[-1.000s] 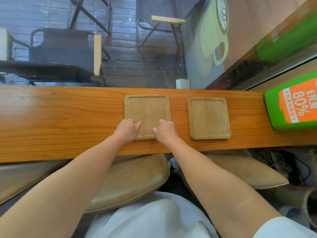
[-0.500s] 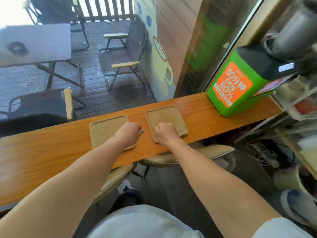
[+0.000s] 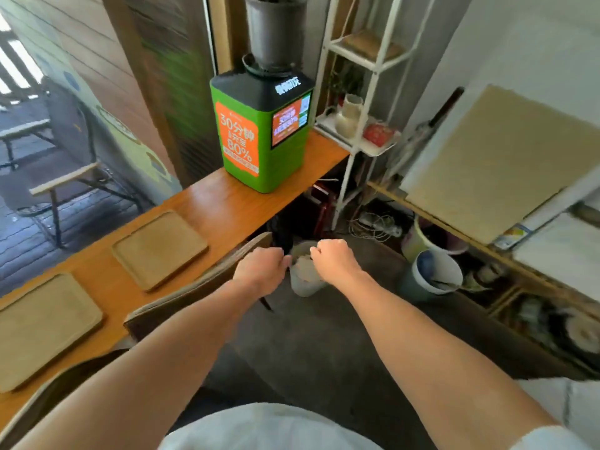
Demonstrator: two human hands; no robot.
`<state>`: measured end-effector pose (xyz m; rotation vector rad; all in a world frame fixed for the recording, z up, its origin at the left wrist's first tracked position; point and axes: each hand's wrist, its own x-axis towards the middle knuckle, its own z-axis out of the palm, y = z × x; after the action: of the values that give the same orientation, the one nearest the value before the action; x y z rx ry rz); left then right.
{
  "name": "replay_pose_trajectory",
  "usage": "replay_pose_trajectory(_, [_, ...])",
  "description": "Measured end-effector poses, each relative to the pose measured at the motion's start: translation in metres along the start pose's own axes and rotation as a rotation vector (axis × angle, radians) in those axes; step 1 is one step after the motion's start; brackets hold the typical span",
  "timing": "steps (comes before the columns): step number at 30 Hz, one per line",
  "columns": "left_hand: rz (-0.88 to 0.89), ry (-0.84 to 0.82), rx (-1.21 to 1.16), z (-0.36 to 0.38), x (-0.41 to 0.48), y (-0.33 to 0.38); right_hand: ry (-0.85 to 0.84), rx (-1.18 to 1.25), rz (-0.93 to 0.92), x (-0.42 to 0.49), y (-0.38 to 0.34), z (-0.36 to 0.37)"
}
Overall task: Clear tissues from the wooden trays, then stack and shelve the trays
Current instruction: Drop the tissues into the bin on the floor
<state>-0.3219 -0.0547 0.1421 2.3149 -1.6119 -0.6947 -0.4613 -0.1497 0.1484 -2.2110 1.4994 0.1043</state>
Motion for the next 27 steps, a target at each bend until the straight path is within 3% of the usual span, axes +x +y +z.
replay_pose_trajectory(4, [0.071, -0.123, -0.001, 0.033, 0.010, 0.051, 0.028, 0.022, 0.175, -0.007, 0.063, -0.008])
replay_pose_trajectory(11, [0.170, -0.245, 0.131, 0.070, 0.058, 0.068, -0.019, 0.044, 0.264, 0.007, 0.105, 0.009])
replay_pose_trajectory(27, [0.017, -0.409, 0.149, 0.112, 0.259, 0.041, -0.184, 0.132, 0.349, 0.178, 0.127, 0.029])
